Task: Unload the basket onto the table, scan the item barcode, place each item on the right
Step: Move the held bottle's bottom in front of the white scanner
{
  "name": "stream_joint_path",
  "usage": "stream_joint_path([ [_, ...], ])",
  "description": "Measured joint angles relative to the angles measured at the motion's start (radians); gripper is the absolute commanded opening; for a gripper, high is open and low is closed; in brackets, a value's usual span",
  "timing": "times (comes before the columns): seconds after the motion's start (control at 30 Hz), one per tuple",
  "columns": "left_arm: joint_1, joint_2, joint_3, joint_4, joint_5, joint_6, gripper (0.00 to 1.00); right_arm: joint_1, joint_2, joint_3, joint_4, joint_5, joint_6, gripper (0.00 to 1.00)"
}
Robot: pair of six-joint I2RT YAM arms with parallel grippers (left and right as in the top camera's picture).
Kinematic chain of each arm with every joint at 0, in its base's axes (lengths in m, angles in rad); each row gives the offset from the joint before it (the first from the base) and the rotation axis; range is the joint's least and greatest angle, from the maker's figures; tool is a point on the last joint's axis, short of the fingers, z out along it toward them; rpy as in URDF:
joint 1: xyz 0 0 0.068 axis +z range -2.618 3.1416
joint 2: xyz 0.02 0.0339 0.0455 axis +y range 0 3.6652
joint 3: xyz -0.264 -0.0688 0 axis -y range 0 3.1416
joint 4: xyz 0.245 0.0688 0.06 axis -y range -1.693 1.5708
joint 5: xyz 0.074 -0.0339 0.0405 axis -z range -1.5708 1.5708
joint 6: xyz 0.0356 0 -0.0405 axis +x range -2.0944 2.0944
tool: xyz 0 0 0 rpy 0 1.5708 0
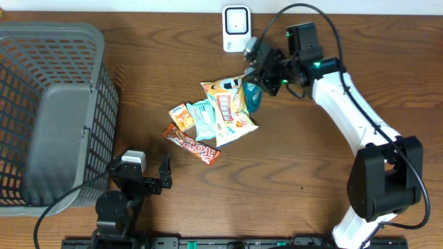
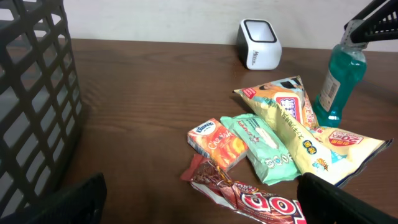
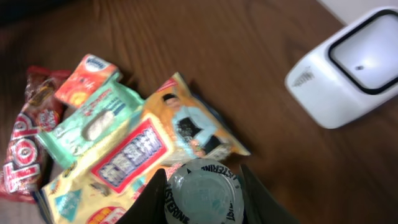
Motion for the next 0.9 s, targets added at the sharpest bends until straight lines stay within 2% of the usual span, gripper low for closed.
stream_joint_path([
  [0.17, 0.000, 0.000, 0.000, 0.000, 0.000, 0.000, 0.98, -0.039, 0.000, -0.014, 0.037, -0.050, -0.001, 0.18],
  [0.23, 0.000, 0.000, 0.000, 0.000, 0.000, 0.000, 0.98, -0.039, 0.000, -0.014, 0.037, -0.061, -0.001, 0.23],
  [0.27, 0.000, 0.000, 0.000, 0.000, 0.000, 0.000, 0.98, -0.039, 0.000, -0.014, 0.037, -0.064, -0.001, 0.29],
  [0.53, 0.000, 0.000, 0.000, 0.000, 0.000, 0.000, 0.98, -0.038, 0.000, -0.015, 0.039, -0.080, 0.003, 0.43],
  [0.77, 0.000, 0.000, 0.000, 0.000, 0.000, 0.000, 0.98, -0.038, 0.000, -0.015, 0.028, -0.036, 0.003, 0.60],
  [0.9, 0.000, 0.000, 0.000, 0.000, 0.000, 0.000, 0.98, -0.038, -0.004, -0.015, 0.029, -0.023, 0.041, 0.62],
])
